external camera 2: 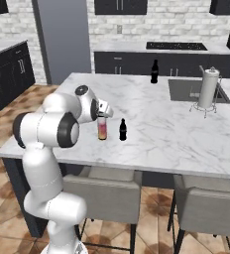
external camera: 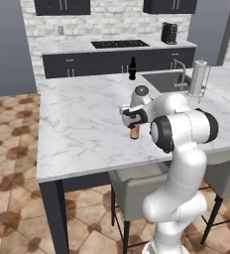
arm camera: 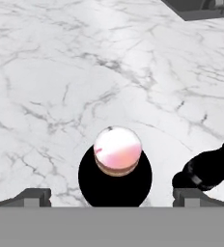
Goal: Place the large bottle from the dining counter next to the other large bottle outside the sink, and place the small bottle from the dining counter next to the other small bottle inside the sink.
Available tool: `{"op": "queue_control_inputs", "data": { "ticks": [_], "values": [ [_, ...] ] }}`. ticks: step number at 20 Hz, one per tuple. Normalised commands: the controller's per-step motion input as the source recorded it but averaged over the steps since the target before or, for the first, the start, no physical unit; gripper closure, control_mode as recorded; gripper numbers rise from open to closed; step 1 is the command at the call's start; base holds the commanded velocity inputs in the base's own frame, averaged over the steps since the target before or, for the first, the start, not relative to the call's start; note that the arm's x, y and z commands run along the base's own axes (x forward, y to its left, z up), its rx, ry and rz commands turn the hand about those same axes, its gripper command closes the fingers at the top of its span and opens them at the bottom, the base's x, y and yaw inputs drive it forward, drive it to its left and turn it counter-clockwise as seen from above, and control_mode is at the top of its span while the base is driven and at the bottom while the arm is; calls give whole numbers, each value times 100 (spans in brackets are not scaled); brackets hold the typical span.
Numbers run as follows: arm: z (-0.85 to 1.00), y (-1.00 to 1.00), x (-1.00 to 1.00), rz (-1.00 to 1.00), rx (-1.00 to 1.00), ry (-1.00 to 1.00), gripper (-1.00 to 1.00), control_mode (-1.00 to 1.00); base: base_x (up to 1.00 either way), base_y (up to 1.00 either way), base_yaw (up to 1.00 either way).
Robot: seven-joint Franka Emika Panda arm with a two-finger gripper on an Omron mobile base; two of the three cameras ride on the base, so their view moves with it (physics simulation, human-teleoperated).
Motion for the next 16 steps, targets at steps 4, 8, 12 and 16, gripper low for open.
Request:
{"op": "queue_control_inputs", "data": {
  "ticks": [4,8,12,16],
  "values": [
    [-8,0,16,-1,0,0,-100,-100,0,0,0],
    [-7,0,15,-1,0,0,-100,-100,0,0,0],
    [-6,0,14,-1,0,0,-100,-100,0,0,0],
    [-5,0,21,-2,0,0,100,-100,0,0,0]
  ]
}}
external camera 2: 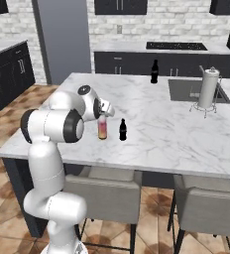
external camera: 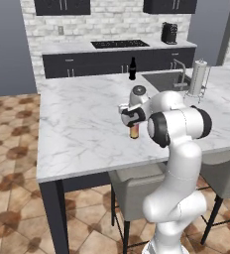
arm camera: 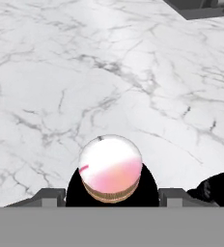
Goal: Place the large bottle from the dining counter next to the other large bottle outside the sink, and place the small bottle from the dining counter next to the other small bottle inside the sink.
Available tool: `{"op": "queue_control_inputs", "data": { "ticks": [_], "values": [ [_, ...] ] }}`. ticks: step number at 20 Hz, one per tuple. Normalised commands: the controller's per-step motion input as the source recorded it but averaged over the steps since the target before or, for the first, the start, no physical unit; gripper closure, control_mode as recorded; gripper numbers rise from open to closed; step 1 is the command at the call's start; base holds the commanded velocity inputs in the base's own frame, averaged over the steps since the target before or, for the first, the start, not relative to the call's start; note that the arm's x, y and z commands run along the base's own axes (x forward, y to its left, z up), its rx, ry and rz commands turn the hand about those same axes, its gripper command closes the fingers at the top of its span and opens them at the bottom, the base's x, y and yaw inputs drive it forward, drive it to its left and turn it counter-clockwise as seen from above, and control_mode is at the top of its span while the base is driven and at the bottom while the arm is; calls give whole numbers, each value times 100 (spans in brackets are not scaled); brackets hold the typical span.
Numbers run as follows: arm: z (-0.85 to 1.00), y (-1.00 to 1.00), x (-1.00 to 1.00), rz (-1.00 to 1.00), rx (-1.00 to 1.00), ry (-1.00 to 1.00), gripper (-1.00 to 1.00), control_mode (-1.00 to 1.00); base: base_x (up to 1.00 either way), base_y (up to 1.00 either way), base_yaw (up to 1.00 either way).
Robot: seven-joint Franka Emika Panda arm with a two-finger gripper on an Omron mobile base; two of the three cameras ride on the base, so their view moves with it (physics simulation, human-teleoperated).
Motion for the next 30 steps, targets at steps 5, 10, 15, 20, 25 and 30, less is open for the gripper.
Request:
{"op": "queue_control_inputs", "data": {
  "ticks": [5,10,15,20,25,30],
  "values": [
    [0,-1,-1,0,0,-5,100,-100,0,0,0],
    [30,0,-21,0,0,-15,100,-100,0,0,0],
    [38,0,-26,0,0,-17,100,-100,0,0,0],
    [4,0,-9,0,0,-6,100,-100,0,0,0],
    [0,1,-3,0,0,-1,100,-100,0,0,0],
    [0,0,-1,0,0,0,100,100,-12,27,0]
  ]
}}
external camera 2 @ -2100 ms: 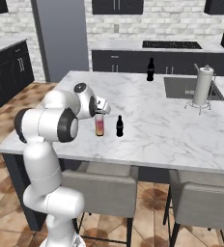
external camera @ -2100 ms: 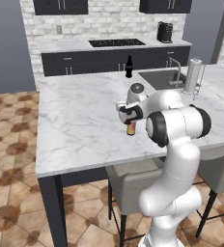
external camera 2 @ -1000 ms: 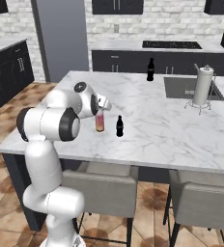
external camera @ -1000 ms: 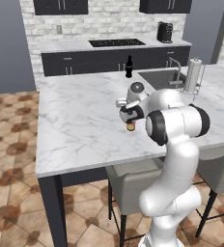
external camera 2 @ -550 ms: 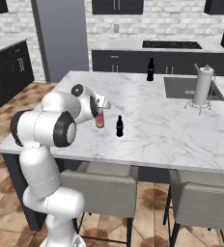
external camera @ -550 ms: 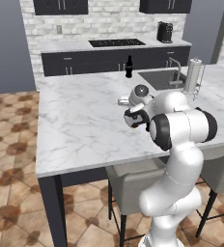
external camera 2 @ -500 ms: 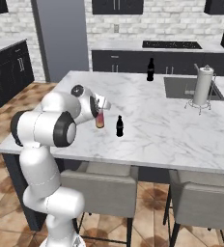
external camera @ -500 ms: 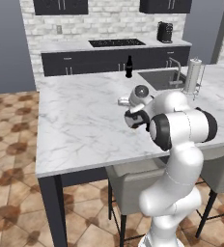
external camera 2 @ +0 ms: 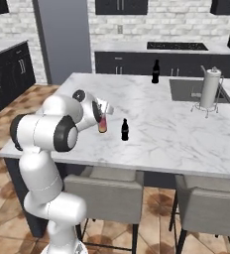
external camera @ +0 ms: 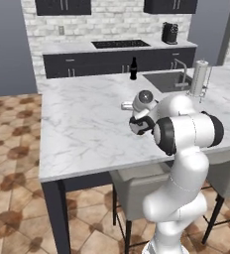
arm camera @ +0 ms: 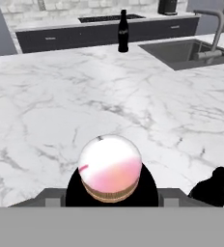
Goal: Place the large bottle from the dining counter next to the other large bottle outside the sink, and place the small bottle from the dining counter next to the other small bottle inside the sink.
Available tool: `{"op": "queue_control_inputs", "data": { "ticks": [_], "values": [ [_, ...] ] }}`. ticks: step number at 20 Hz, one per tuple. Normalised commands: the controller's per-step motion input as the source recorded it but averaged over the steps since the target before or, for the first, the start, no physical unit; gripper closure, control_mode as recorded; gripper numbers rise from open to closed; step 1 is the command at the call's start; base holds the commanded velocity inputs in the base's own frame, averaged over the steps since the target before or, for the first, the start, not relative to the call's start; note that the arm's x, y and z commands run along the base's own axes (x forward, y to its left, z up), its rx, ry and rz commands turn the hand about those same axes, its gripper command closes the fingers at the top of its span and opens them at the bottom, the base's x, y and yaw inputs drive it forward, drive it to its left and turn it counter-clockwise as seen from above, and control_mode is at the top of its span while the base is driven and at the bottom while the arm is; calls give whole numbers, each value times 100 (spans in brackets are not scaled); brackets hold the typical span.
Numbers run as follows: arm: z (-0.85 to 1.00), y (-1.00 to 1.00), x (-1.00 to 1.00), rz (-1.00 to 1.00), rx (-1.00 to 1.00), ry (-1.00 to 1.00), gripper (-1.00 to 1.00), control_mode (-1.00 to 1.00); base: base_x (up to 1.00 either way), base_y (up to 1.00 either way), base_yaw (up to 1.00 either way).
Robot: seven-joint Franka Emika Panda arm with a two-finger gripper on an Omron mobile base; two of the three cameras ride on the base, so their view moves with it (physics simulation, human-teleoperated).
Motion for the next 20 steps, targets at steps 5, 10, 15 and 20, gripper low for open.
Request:
{"op": "queue_control_inputs", "data": {
  "ticks": [5,10,15,20],
  "values": [
    [0,0,0,0,0,0,100,100,-30,83,0],
    [0,0,0,0,0,0,100,100,-17,100,0],
    [0,0,0,0,0,0,100,100,-1,100,0],
    [0,0,0,0,0,0,100,100,0,100,0]
  ]
}}
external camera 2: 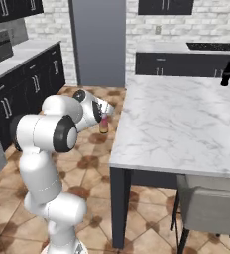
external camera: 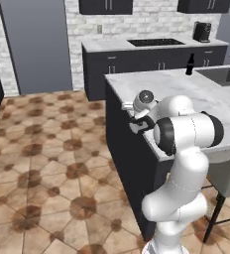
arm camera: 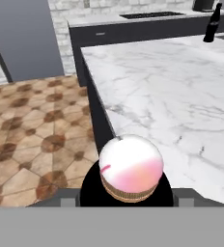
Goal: Place the large bottle from the dining counter next to the other large bottle outside the sink, and place the small bottle from the dining counter next to the other small bottle inside the sink.
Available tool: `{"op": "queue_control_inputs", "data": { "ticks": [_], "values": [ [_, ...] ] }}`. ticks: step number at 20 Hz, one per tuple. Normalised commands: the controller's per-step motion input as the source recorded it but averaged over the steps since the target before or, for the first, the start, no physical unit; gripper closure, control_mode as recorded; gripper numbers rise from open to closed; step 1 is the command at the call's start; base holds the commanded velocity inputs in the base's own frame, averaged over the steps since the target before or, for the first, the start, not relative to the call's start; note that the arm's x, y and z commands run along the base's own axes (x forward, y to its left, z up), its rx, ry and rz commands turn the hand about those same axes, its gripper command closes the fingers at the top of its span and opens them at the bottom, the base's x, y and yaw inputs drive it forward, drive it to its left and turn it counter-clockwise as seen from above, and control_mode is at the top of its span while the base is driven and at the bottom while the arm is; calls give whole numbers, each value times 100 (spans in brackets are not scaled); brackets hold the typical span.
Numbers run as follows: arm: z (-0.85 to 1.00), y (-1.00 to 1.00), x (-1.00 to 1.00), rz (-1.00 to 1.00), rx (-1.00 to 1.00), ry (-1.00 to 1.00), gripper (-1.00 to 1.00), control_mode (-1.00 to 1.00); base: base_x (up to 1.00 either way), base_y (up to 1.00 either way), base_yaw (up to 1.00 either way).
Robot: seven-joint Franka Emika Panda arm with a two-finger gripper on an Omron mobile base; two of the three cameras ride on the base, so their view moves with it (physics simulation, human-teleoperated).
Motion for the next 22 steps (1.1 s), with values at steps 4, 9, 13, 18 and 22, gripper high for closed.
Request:
{"op": "queue_control_inputs", "data": {
  "ticks": [4,9,13,18,22],
  "values": [
    [0,0,0,0,0,0,100,100,24,92,0],
    [0,0,0,0,0,0,100,100,73,56,-7],
    [0,0,0,0,0,0,100,100,99,36,-10],
    [0,0,0,0,0,0,100,100,100,33,-10],
    [0,0,0,0,0,0,100,100,100,44,-10]
  ]
}}
